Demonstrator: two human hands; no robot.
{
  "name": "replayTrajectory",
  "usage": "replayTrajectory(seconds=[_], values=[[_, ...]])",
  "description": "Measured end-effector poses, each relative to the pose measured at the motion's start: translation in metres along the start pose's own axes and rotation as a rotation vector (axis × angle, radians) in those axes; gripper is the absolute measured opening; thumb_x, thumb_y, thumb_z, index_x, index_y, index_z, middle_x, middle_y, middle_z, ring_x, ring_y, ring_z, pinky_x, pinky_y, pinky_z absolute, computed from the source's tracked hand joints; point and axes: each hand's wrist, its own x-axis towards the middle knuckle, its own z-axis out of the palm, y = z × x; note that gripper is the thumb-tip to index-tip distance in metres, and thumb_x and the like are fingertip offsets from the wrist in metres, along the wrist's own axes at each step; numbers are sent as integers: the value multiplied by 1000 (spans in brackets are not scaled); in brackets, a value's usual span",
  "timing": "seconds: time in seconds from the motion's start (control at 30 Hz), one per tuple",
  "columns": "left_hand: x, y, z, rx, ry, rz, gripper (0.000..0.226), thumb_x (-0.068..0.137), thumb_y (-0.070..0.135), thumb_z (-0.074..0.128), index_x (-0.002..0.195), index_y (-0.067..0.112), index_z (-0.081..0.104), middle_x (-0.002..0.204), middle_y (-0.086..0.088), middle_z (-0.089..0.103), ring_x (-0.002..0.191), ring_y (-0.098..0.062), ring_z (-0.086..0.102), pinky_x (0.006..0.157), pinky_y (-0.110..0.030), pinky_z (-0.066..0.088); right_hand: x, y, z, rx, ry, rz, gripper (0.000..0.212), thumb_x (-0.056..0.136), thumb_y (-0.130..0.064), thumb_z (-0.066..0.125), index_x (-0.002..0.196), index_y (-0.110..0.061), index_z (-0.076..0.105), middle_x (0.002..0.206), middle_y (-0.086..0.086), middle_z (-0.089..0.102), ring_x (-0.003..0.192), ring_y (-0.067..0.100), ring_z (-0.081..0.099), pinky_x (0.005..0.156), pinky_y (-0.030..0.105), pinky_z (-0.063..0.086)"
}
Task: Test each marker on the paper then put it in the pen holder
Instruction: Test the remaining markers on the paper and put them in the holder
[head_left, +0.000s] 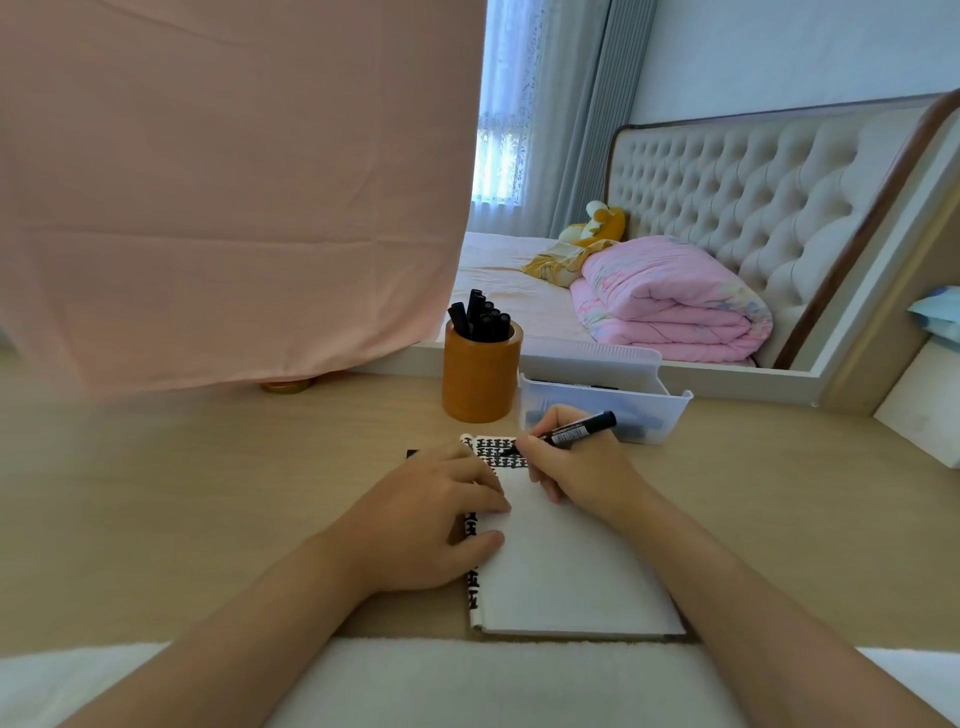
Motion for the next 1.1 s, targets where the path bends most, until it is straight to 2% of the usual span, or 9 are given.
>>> replayTrajectory(seconds=[0.13, 0.2, 0.33, 0.47, 0.57, 0.67, 0.77, 0.97, 1.1], values=[[-3, -1, 2, 52, 43, -97, 44, 89, 64, 44, 124, 43, 60, 117, 15, 45, 106, -3, 39, 86, -25, 39, -2, 2, 1, -24, 10, 10, 18, 82, -11, 72, 70, -12, 58, 55, 10, 61, 46, 18, 52, 50, 31, 44], [-4, -2, 3, 36, 11, -166, 50, 87, 68, 42, 130, 46, 53, 115, 14, 42, 104, -4, 40, 83, -25, 41, -2, 5, 1, -41, 11, 12, 19, 82, -10, 73, 69, -12, 58, 52, 2, 60, 44, 16, 51, 49, 30, 43], [-2, -1, 5, 19, -23, -221, 51, 87, 69, 44, 133, 47, 50, 110, 15, 38, 100, -2, 38, 79, -23, 36, -2, 4, 1, -51, -7, -2, 21, 84, -9, 71, 69, -14, 56, 52, -2, 60, 44, 14, 51, 48, 30, 42], [-1, -4, 6, 19, -51, -249, 61, 81, 77, 35, 133, 50, 49, 106, 15, 39, 101, -4, 36, 84, -26, 38, -1, 5, 1, -71, -30, -5, 21, 84, -14, 71, 70, -17, 56, 54, -2, 61, 47, 14, 53, 50, 32, 44], [-1, -5, 6, 13, -78, -268, 66, 77, 80, 29, 134, 51, 47, 105, 14, 41, 102, -5, 36, 88, -29, 41, -1, 6, 1, -102, -42, -24, 19, 84, -19, 73, 71, -18, 58, 61, -3, 65, 51, 12, 56, 51, 28, 46], [0, -3, 5, 7, -92, -276, 61, 81, 77, 35, 135, 51, 47, 106, 14, 42, 103, -5, 37, 89, -30, 41, 0, 5, 1, -164, -49, -55, 18, 84, -20, 74, 73, -17, 61, 74, -1, 68, 61, 6, 59, 55, 18, 45], [1, -3, 4, -1, -93, -279, 57, 84, 75, 39, 134, 51, 48, 106, 13, 43, 103, -6, 37, 90, -30, 42, 1, 6, 3, -193, -50, -81, 21, 82, -19, 74, 69, -19, 58, 76, 1, 68, 68, 10, 59, 58, 20, 46], [2, -4, 5, 4, -82, -282, 53, 86, 72, 44, 134, 50, 49, 106, 13, 44, 102, -6, 38, 87, -28, 40, 0, 8, 3, -209, -30, -91, 24, 84, -17, 73, 69, -21, 54, 76, 1, 66, 68, 8, 56, 60, 19, 43], [3, -4, 5, 14, -94, -283, 52, 87, 72, 43, 135, 51, 47, 107, 13, 43, 102, -6, 37, 86, -28, 40, 0, 9, 2, -223, -45, -129, 24, 82, -17, 73, 67, -23, 56, 73, -4, 65, 66, 4, 54, 59, 18, 43]])
